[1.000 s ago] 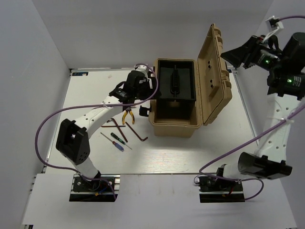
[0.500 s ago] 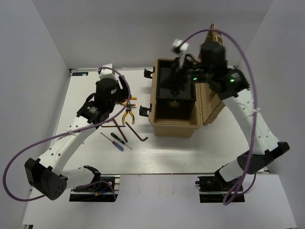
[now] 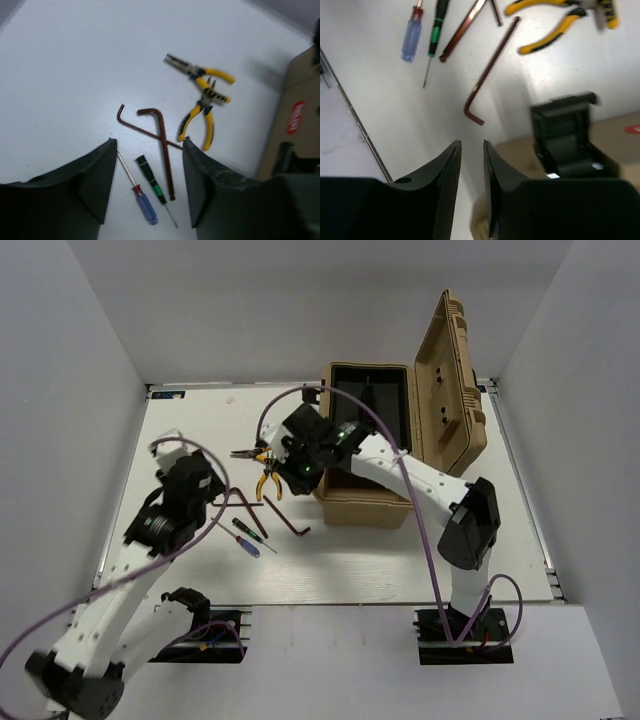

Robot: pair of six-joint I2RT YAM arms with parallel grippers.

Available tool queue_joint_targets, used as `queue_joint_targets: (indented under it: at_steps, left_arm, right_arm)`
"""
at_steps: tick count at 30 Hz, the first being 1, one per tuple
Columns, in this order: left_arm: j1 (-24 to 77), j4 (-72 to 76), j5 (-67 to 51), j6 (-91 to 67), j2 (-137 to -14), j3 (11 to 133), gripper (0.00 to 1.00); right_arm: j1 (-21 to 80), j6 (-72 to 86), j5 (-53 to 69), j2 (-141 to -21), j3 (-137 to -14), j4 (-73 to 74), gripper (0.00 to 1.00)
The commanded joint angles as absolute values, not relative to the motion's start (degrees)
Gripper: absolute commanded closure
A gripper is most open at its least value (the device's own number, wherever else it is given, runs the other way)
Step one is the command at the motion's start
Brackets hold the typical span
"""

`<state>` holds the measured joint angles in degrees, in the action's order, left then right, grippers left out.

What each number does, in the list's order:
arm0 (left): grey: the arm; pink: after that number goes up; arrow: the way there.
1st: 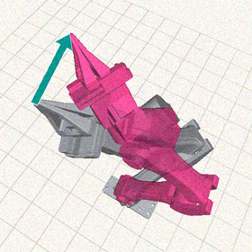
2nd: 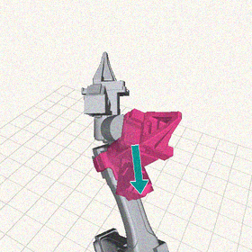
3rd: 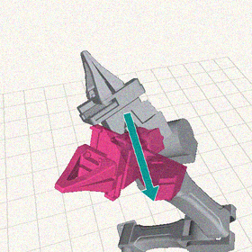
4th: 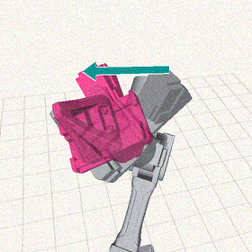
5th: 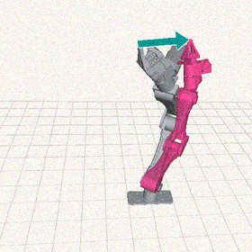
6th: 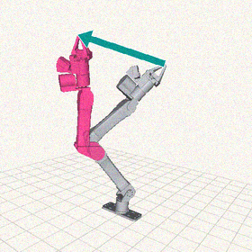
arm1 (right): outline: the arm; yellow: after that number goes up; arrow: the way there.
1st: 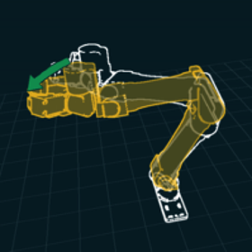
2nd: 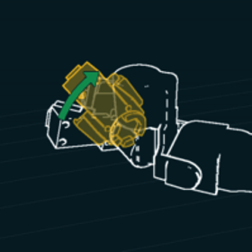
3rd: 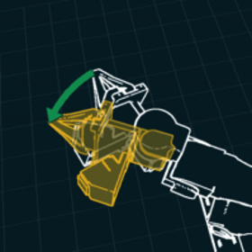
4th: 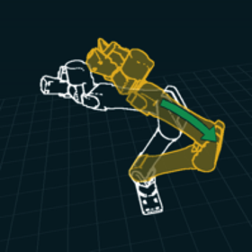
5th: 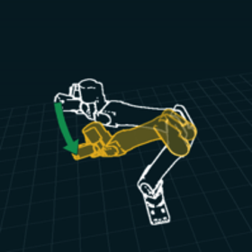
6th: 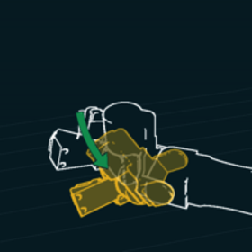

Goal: Sort the tools into containers

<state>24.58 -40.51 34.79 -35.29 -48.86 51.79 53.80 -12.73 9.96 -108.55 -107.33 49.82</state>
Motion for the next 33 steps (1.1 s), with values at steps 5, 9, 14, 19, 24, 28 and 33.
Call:
queue_joint_targets:
  at_steps: [5, 9, 14, 19, 24, 28, 33]
  left_arm:
    - [24.3, -45.7, 37.7, -36.9, -37.2, 51.2, 0.31]
    - [24.3, -45.7, 35.9, -36.4, -36.0, 49.2, 0.3]
    - [24.3, -44.5, 34.4, -35.2, -35.0, 47.3, 0.3]
    - [24.3, -43.9, 32.1, -35.2, -34.5, 45.4, 0.28]
    - [24.3, -43.3, 28.3, -35.2, -35.5, 44.3, 0.27]
    - [24.3, -42.7, 25.8, -36.7, -37.5, 43.2, 0.27]
    - [24.3, -41.3, 24.5, -37.9, -37.5, 41.7, 0.27]
  right_arm:
    - [60.7, -15.2, 5.2, -115.9, -108.3, 49.6, 0.63]
    - [61.9, -13.6, 3.4, -121.2, -110.2, 49.9, 0.57]
    - [61.6, -12.0, -2.1, -126.0, -111.6, 47.6, 0.51]
    - [61.0, -11.5, -3.6, -130.1, -114.3, 47.4, 0.5]
    - [60.0, -11.0, -1.1, -132.3, -115.6, 47.5, 0.48]
    - [59.1, -9.8, 2.6, -134.6, -116.1, 48.3, 0.48]
    - [58.9, -9.3, 3.3, -134.8, -115.2, 47.6, 0.5]
